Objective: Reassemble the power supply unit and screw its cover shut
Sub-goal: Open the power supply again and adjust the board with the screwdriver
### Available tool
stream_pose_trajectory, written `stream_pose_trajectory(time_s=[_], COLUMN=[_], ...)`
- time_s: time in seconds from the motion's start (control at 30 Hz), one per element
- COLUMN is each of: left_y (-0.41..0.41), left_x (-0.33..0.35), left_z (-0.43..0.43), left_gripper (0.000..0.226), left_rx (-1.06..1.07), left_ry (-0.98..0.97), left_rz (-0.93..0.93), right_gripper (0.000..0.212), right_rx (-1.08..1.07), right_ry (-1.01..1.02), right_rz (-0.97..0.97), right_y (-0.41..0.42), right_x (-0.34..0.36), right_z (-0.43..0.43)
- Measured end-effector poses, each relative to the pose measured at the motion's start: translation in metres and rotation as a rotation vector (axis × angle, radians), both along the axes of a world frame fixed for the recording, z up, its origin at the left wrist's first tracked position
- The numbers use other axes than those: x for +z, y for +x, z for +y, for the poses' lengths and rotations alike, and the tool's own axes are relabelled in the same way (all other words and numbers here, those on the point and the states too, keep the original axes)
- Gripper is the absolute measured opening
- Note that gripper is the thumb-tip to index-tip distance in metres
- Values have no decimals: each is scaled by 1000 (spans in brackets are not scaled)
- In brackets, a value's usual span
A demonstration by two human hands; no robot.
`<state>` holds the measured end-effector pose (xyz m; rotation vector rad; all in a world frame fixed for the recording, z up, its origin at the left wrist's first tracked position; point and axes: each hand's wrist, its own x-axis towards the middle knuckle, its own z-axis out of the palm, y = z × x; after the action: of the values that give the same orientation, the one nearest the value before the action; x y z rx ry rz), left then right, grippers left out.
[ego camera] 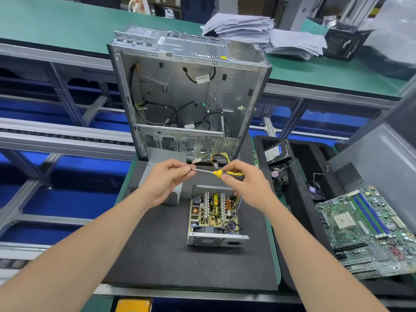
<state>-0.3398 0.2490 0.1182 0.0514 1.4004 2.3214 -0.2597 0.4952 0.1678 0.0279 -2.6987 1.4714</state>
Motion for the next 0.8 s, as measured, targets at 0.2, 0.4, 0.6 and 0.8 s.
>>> stream_pose_trajectory(time_s=[0.2,0.4,0.6,0.8], left_y=[1,4,6,6], left_x=[8,7,8,9], left_z=[-3,-1,7,10], left_gripper=[12,5,6,8], left_rx=[-4,-6,0,-37], left_ry=[29,30,62,47], left_rz=[8,-30,-48,6], right_gripper=[5,10,13,13], right_rx=[21,34,35,43], right_ry=[-57,-13,-37,-14], right_rz=[-23,19,26,38], right_y=[-4,-4,-5,-3], right_x=[-7,-5,-4,-2], right_z=[0,6,12,18])
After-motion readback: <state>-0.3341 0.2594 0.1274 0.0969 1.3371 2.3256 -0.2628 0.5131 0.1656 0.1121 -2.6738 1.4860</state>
